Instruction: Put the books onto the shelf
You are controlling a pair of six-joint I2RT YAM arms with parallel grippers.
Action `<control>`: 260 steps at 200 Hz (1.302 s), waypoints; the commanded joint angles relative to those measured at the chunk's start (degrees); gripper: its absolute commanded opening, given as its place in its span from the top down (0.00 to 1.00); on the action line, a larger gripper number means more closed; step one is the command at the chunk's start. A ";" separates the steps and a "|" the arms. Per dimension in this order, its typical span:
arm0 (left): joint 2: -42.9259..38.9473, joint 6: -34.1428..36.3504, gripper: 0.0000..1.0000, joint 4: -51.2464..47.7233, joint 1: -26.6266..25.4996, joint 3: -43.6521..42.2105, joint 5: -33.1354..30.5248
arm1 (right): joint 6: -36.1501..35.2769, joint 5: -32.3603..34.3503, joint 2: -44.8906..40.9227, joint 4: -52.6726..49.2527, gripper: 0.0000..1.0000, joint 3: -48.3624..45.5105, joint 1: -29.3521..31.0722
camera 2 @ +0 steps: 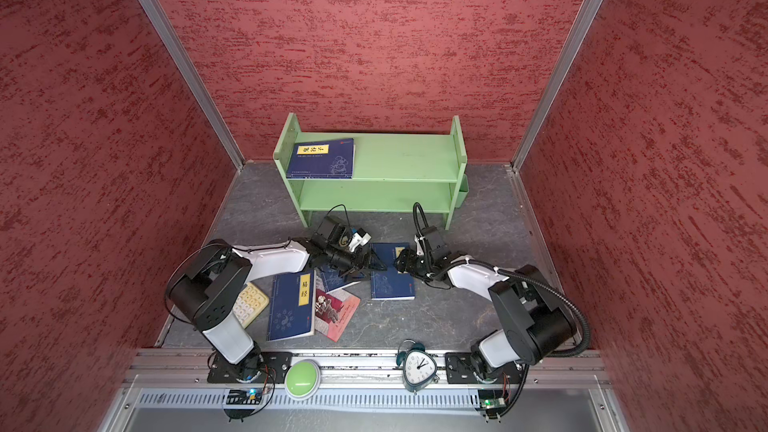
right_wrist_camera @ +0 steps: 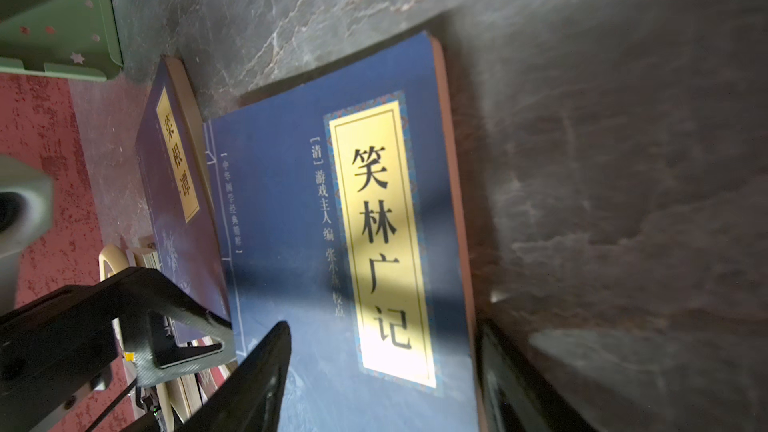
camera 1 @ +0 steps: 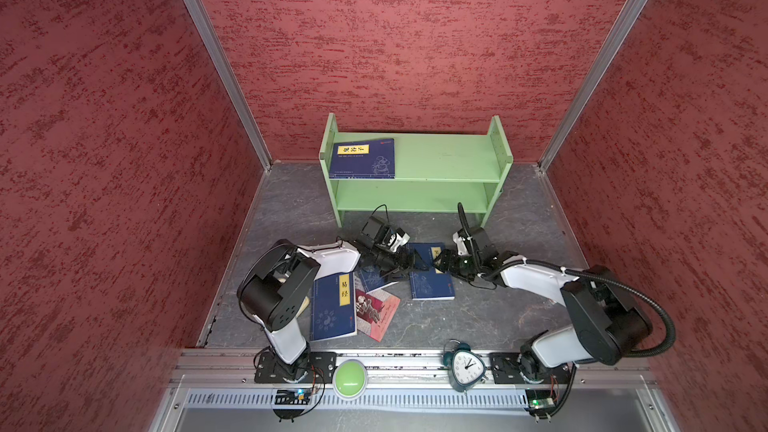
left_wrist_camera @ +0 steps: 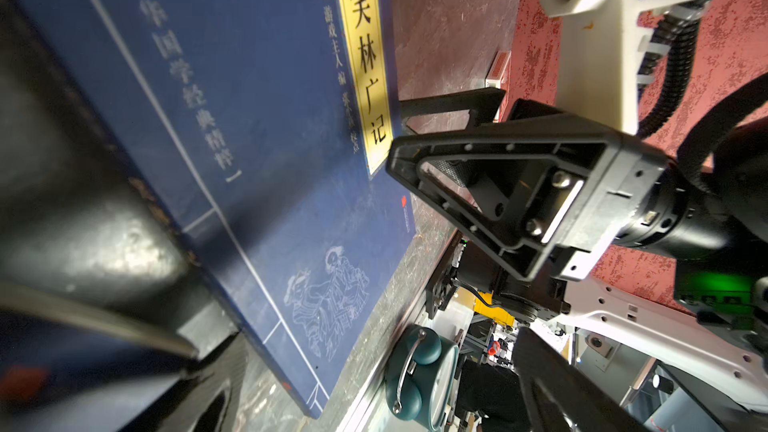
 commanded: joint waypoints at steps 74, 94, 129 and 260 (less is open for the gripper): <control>-6.97 6.72 0.01 -11.08 4.07 1.13 1.15 | 5.92 -5.29 5.73 -0.32 0.29 0.47 7.12; -7.38 8.00 0.01 -13.71 4.90 0.03 -0.23 | 6.45 -5.34 7.14 0.75 0.29 1.59 8.00; -8.11 8.86 0.01 -15.05 6.47 -1.78 -4.40 | 7.12 -5.21 8.94 2.07 0.29 2.62 9.67; -7.85 11.12 0.01 -20.09 7.96 -0.10 -16.01 | 5.42 -3.00 13.23 0.26 0.29 5.27 10.32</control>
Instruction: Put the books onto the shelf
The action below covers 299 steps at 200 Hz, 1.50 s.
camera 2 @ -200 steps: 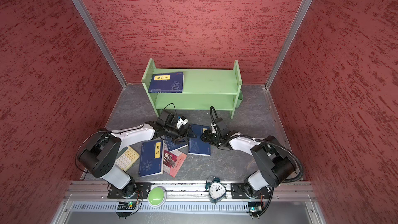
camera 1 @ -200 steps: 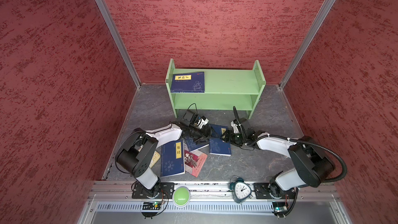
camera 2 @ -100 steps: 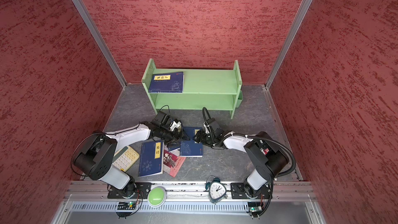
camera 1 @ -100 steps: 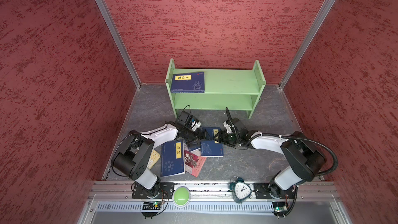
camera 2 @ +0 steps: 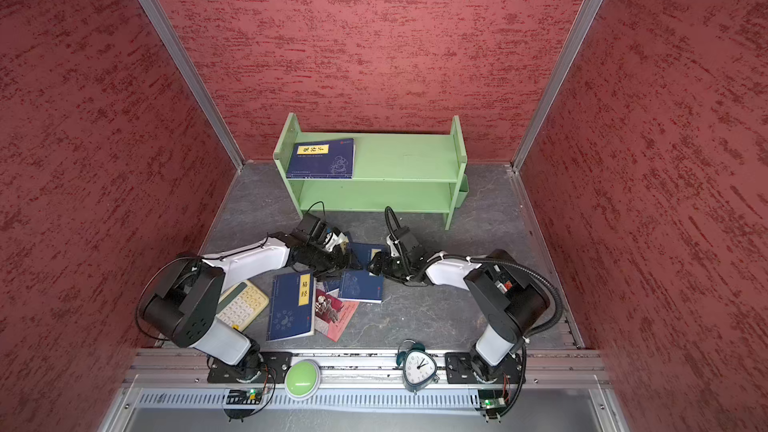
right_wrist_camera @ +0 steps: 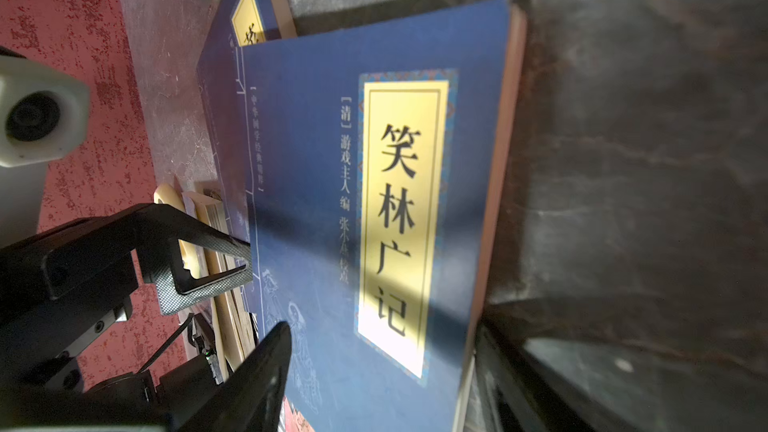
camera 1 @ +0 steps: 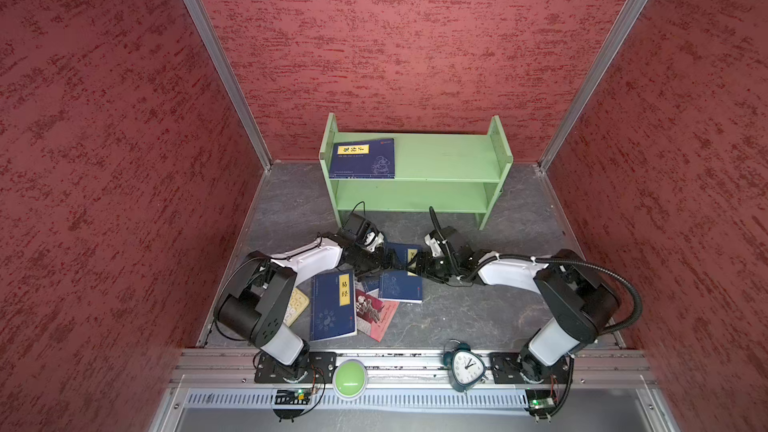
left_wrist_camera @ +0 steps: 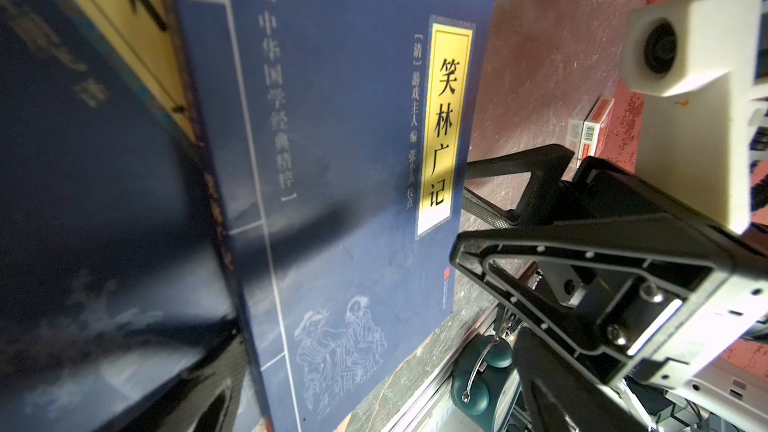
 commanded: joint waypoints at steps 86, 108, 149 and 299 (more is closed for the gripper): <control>0.94 2.97 0.00 0.63 -0.02 0.90 -5.54 | -2.01 2.43 6.19 -7.98 0.29 0.49 0.81; 2.05 3.31 0.01 3.48 0.32 0.25 -1.40 | -2.10 2.20 6.89 -7.93 0.29 0.76 0.81; 0.10 2.53 0.00 9.29 0.33 -2.12 6.23 | -2.01 1.65 7.33 -7.71 0.29 0.76 0.81; -3.49 2.55 0.81 -2.46 1.21 2.09 4.71 | -1.05 5.25 2.52 -9.29 0.28 0.37 0.55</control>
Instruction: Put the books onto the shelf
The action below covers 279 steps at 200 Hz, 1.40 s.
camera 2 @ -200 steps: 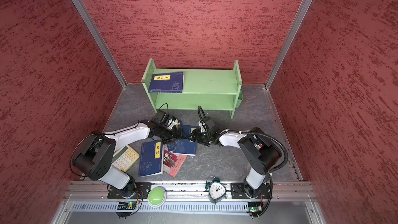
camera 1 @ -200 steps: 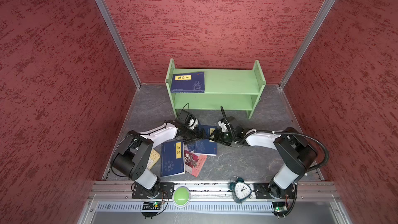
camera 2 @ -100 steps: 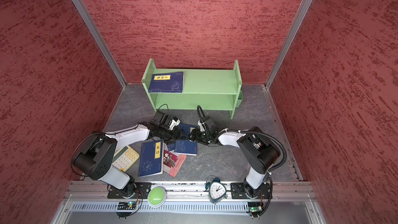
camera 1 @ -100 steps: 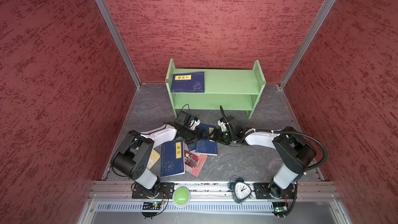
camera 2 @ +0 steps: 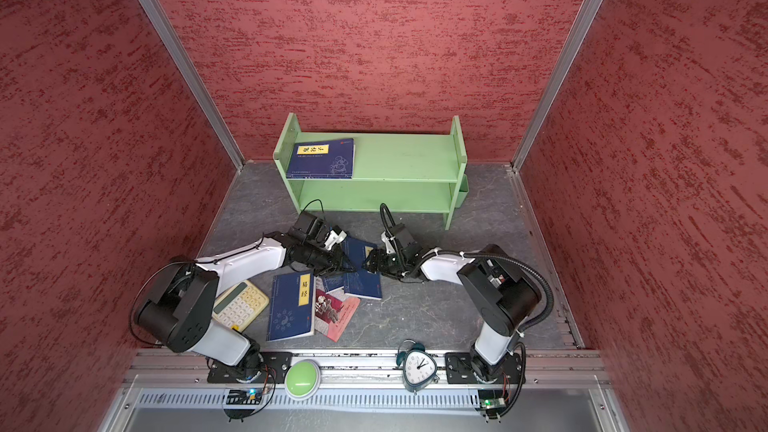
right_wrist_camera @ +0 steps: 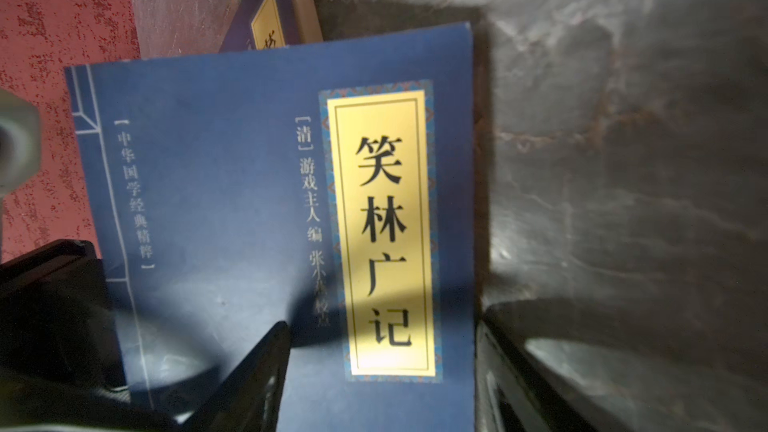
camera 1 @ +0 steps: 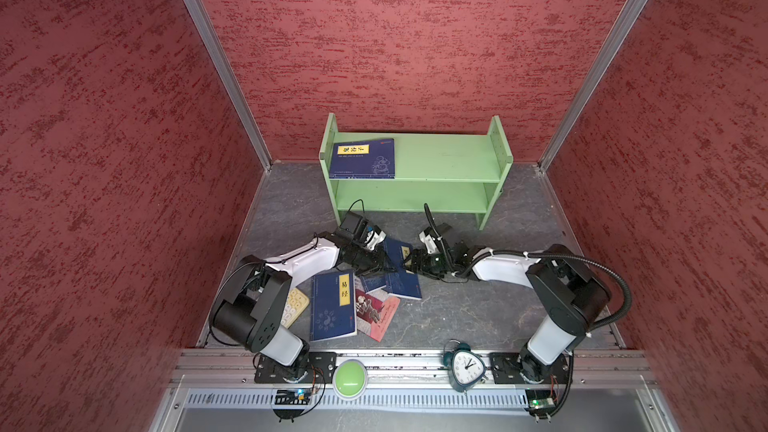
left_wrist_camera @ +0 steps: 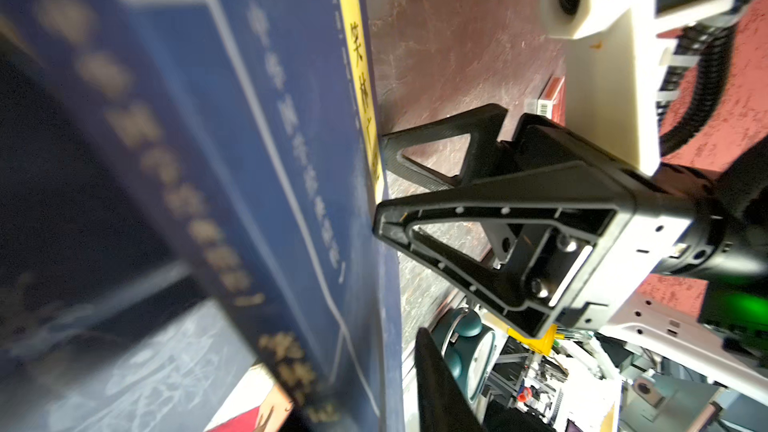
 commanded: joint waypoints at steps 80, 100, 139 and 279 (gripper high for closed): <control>-0.91 2.14 1.00 -5.50 0.46 4.61 -0.94 | 0.42 7.38 -9.88 -13.34 0.26 -2.68 -1.45; -1.03 2.53 1.00 -7.52 0.18 5.93 0.82 | 0.07 7.85 -13.43 -16.02 0.26 -2.37 -1.96; -3.39 5.29 1.00 -11.28 -2.28 8.75 5.01 | -0.63 10.11 -22.40 -23.70 0.26 -1.98 -3.45; -7.79 15.28 1.00 -21.87 -15.42 31.47 -0.09 | -10.60 31.24 -43.97 -51.35 0.25 27.56 -6.90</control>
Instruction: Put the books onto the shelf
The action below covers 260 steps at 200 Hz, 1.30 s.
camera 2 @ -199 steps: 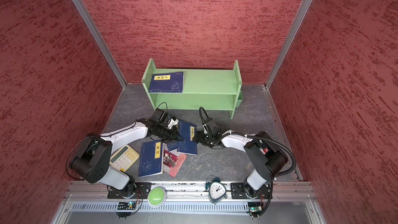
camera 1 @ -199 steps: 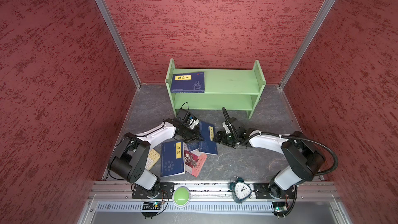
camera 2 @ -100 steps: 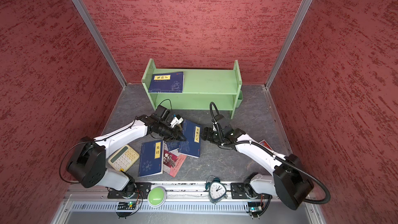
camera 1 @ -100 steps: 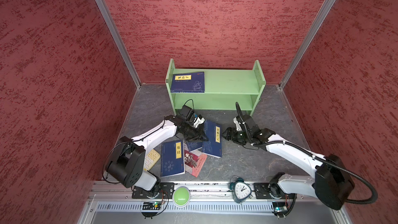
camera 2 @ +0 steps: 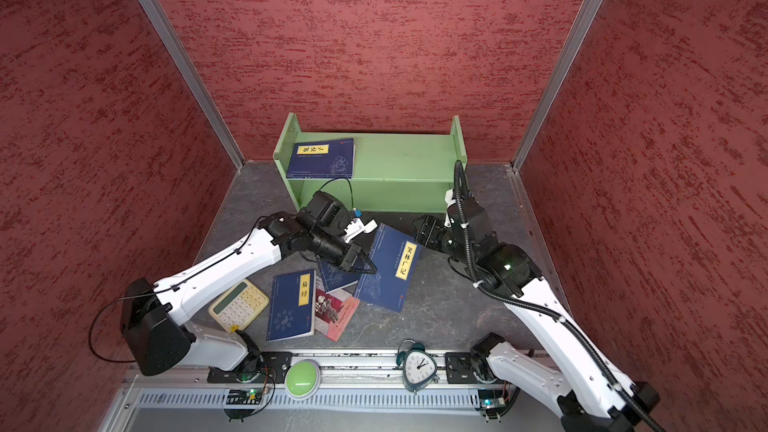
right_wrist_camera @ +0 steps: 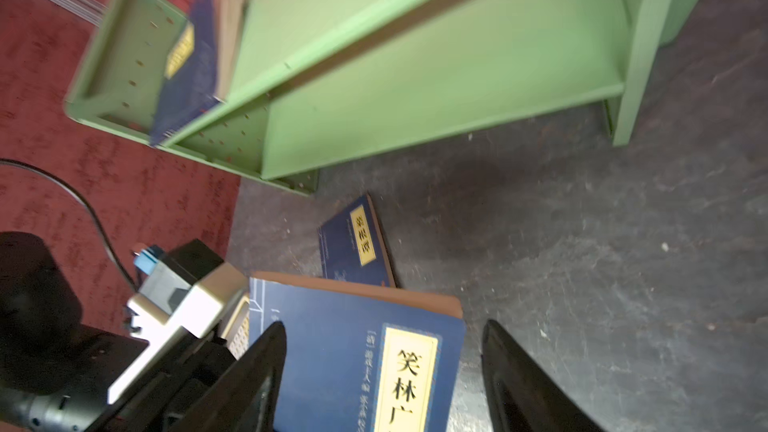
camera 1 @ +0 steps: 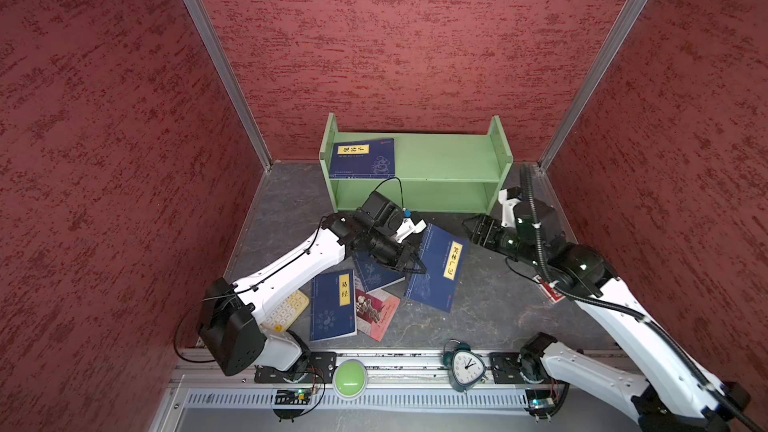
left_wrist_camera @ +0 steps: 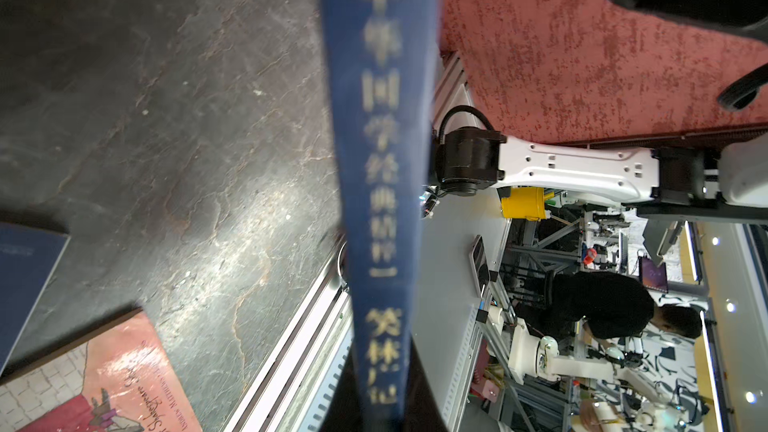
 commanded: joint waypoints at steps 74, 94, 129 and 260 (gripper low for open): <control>0.09 -1.68 1.00 7.50 7.10 18.84 -5.77 | -5.71 9.88 -1.31 -3.32 0.21 15.58 -0.50; -0.06 -6.53 1.00 11.92 11.45 20.88 -6.21 | -5.30 5.11 -1.09 1.33 0.21 14.43 -0.41; 0.09 -13.37 1.00 16.77 19.15 24.77 -6.54 | -3.19 -7.59 2.56 12.54 0.21 12.82 -0.39; -2.74 -35.48 1.00 28.79 32.41 21.10 -1.11 | 15.92 -29.85 22.13 62.86 0.20 4.28 2.04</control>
